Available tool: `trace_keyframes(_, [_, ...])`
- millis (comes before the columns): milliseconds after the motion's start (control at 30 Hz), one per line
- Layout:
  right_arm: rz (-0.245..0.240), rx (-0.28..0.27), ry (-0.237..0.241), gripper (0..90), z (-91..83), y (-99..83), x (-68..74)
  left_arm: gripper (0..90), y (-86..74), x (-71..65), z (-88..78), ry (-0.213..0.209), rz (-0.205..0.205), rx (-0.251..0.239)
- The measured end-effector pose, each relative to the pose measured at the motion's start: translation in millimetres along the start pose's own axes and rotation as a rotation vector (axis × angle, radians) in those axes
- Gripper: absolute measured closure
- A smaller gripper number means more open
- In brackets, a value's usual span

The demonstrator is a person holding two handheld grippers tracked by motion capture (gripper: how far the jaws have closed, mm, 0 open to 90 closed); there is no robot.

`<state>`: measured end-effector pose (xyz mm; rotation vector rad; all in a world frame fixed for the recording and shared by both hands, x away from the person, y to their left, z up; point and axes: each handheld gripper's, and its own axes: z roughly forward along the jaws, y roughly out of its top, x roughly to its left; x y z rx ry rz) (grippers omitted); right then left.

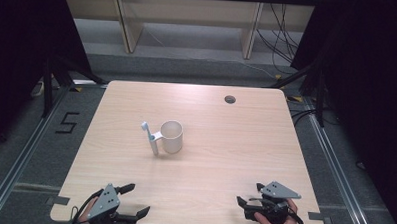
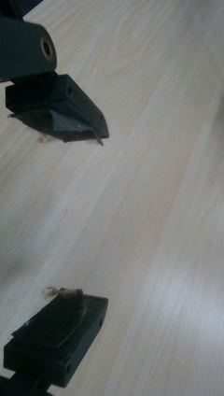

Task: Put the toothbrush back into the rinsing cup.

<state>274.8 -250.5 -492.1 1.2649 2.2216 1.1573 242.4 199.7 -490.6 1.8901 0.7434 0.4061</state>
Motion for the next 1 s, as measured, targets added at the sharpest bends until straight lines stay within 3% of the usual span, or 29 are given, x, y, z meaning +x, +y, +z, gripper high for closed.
trace_keyframes(67, [-0.002,-0.001,-0.001,17.0,-0.1,0.1,0.1,14.7,-0.9,-2.6,-0.8,0.002,0.001,0.011])
trace_keyframes(100, [-0.025,-0.004,-0.006,17.0,-0.2,0.4,-1.6,14.7,-2.1,-4.0,0.4,-0.001,-0.005,-0.007])
trace_keyframes(133, [-0.025,-0.005,-0.007,17.0,-0.3,0.4,-1.6,14.6,-2.1,-4.9,-1.8,0.007,0.0,0.018])
trace_keyframes(433, [-0.032,-0.002,-0.004,17.2,0.7,0.1,-1.7,14.7,-5.8,-15.2,-5.1,0.006,-0.017,0.012])
trace_keyframes(567, [-0.026,0.004,0.008,17.8,1.6,0.1,-1.4,14.7,-6.7,-14.0,-7.1,0.026,-0.028,0.035])
trace_keyframes(667, [-0.035,-0.001,-0.008,18.1,0.6,0.1,-1.7,14.7,-7.3,-11.8,-6.8,0.024,-0.036,0.017])
trace_keyframes(800, [-0.033,0.0,-0.01,18.3,0.4,0.2,-1.9,14.7,-6.7,-12.7,-7.7,0.029,-0.03,0.049])
trace_keyframes(1000, [-0.025,0.005,0.003,18.6,1.3,0.0,-1.3,14.7,-7.4,-13.3,-6.7,0.026,-0.031,0.055])
